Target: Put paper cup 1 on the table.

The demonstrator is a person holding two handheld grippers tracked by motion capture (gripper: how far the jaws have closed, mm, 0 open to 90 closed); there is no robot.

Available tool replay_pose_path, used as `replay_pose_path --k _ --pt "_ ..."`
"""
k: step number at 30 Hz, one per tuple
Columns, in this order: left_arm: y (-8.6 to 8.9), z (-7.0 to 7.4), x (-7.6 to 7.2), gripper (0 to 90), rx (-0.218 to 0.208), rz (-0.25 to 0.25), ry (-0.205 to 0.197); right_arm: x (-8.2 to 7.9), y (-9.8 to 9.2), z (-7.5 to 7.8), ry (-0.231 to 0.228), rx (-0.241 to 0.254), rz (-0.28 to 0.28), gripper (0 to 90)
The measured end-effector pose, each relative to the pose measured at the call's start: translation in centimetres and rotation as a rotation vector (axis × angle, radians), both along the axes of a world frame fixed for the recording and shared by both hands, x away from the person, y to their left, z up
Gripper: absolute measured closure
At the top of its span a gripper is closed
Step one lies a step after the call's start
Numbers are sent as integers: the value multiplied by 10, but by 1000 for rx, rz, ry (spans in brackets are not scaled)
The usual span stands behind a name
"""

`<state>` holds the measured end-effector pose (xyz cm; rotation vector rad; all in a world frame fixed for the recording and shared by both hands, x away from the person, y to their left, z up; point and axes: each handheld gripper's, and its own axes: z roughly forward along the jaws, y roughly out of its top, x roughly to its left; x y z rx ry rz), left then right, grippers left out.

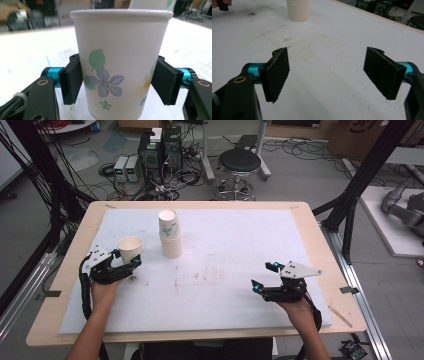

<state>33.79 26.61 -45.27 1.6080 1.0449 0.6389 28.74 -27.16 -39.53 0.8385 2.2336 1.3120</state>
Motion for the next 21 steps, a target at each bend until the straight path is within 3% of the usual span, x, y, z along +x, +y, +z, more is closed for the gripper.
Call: replay_pose_path --k 3,6,13,21 --pt "0 -5 3 317 44 19 56 0 -1 0 3 1 -4 211" --pt "-2 -7 4 320 88 26 80 0 -1 -1 3 -1 -4 211" --pt "-7 -7 4 324 145 27 88 0 -2 -1 10 3 -6 211" --pt "-4 -6 -8 324 165 45 114 -1 -4 0 12 7 -8 211"
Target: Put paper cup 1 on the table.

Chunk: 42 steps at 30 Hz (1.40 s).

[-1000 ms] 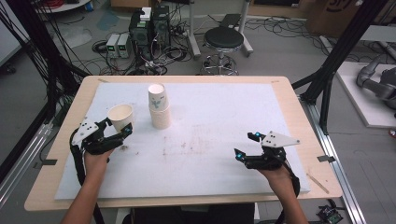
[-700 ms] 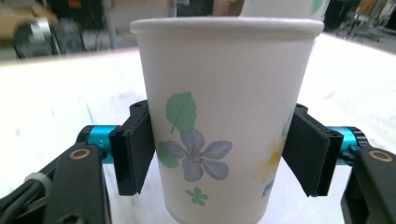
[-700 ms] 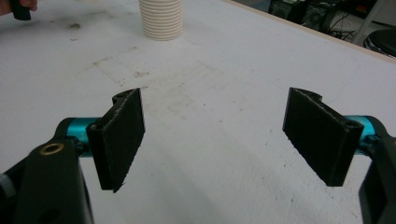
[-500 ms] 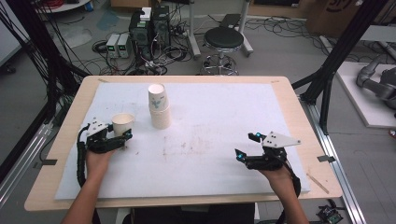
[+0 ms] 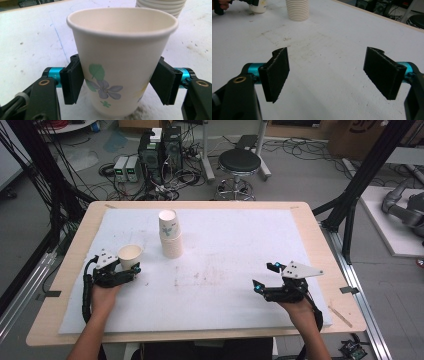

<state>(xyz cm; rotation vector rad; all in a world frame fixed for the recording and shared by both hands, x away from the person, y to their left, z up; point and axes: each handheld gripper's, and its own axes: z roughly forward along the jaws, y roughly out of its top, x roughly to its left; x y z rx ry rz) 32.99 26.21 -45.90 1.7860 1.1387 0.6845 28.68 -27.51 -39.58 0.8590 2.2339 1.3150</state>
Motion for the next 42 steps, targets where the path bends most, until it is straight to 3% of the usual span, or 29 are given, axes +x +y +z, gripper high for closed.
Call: replay_pose_path --k 10,14,17,24,28,30,33,35,40,42 --pt "1 -1 -9 281 7 15 54 1 0 2 -5 2 4 211" --pt "7 -1 -14 188 -51 26 78 1 -1 1 -2 5 2 212" --pt "12 -1 -22 181 -76 33 69 1 -3 1 -6 -1 -1 211" --pt "26 11 -44 181 -123 35 -29 0 -9 2 4 -5 -19 211" --pt "29 24 -55 176 -169 30 -135 1 -13 2 8 -6 -27 211" --pt "27 34 -61 175 -207 19 -211 2 -14 1 12 -8 -27 210" --pt "18 46 -64 161 -260 -47 -294 2 -15 0 13 -8 -32 210" --pt "11 51 -63 161 -275 -91 -310 3 -16 0 19 -5 -34 210" --pt "-14 59 -53 161 -305 -210 -299 5 -14 2 16 -10 -36 199" --pt "-24 61 -50 161 -296 -239 -297 5 -13 4 10 -12 -46 199"
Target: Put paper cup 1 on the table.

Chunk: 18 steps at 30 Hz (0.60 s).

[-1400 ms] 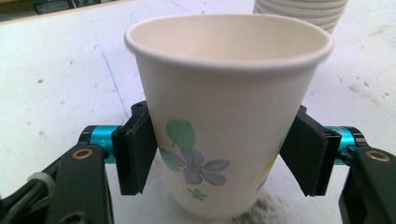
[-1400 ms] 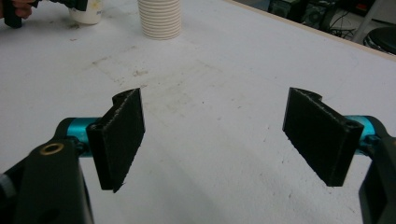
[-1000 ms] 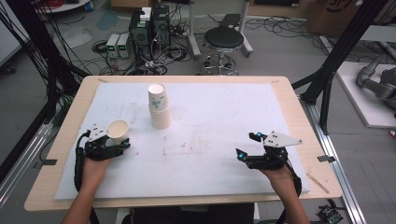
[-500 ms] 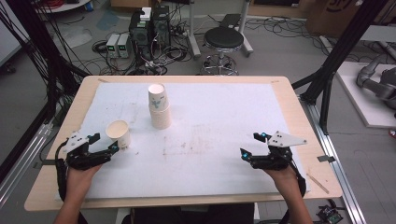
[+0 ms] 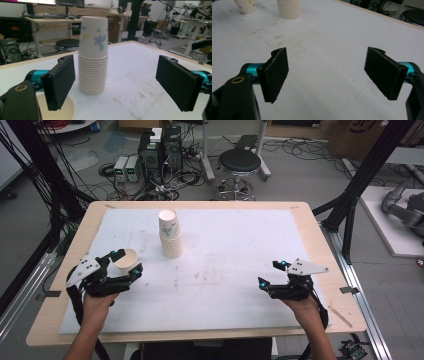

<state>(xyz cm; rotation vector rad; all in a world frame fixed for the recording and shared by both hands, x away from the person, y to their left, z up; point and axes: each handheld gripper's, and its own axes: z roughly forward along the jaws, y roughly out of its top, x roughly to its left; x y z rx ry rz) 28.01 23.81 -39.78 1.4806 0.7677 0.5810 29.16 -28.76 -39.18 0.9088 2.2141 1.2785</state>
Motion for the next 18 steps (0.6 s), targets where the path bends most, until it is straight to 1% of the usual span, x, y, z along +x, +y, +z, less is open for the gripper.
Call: replay_pose_path --k 1,2,4,5,9,11,13,14,17,18 --pt "-4 0 2 162 2 -17 1 1 0 1 -3 2 0 199" --pt "-8 1 2 163 8 -23 2 1 0 1 -2 4 1 199" --pt "-15 -1 3 163 12 -40 -9 1 1 2 -3 8 3 199" --pt "-17 -2 3 163 21 -44 -10 1 1 2 -2 12 0 199" --pt "-25 -7 6 163 40 -64 0 2 0 2 -9 14 -3 199" --pt "-29 -8 7 163 39 -77 7 1 -1 2 -19 17 -6 199" --pt "-32 -10 8 163 61 -85 6 1 -2 4 -23 29 -11 199" --pt "-32 -11 9 164 64 -87 8 1 -3 5 -21 36 -15 199" --pt "-33 -13 11 164 45 -96 19 1 -3 5 -18 44 -16 199" --pt "-33 -13 11 164 52 -96 19 1 -3 5 -19 44 -16 200"
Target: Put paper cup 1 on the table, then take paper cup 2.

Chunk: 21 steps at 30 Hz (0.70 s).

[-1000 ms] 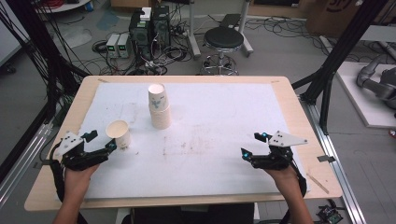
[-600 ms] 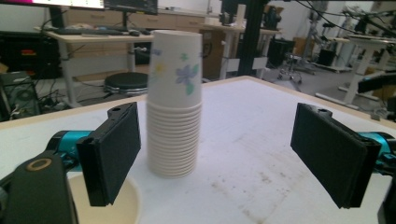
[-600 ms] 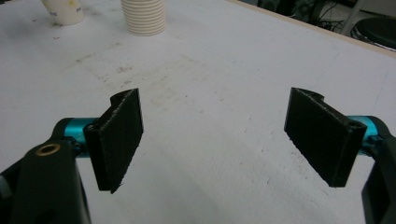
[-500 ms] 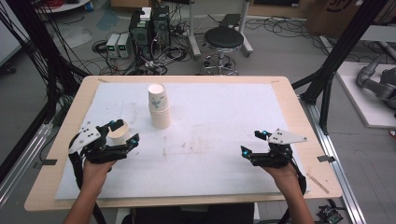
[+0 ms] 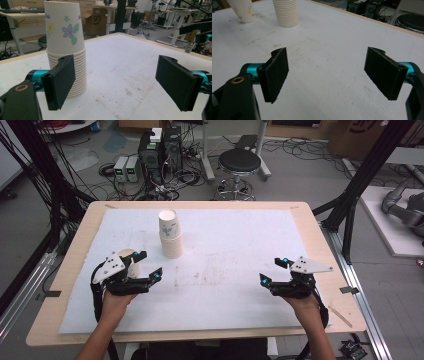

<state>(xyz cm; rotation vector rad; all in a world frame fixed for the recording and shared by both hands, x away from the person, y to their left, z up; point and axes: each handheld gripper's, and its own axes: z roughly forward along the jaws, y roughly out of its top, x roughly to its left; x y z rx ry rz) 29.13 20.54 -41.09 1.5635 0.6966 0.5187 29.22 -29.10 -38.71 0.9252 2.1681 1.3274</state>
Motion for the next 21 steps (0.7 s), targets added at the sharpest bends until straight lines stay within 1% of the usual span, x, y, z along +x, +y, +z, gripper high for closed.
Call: replay_pose_path --k 2,6,10,13,16,19,21 --pt "0 0 -1 164 10 9 -3 -1 0 -1 4 0 2 199" --pt "1 0 -2 164 10 20 -3 -3 -1 -3 4 -13 9 199" --pt "0 1 1 164 6 16 -4 -5 -2 -1 -2 -12 12 199" --pt "-1 -1 2 164 10 6 3 -6 -4 0 0 -3 3 199" --pt "-1 -2 4 164 7 8 7 -6 -6 -1 0 0 1 200" --pt "-1 -3 3 164 -2 6 16 -6 -7 -2 5 -1 -6 199" --pt "-2 -3 2 164 4 -3 18 -6 -8 -3 5 -1 -7 199"
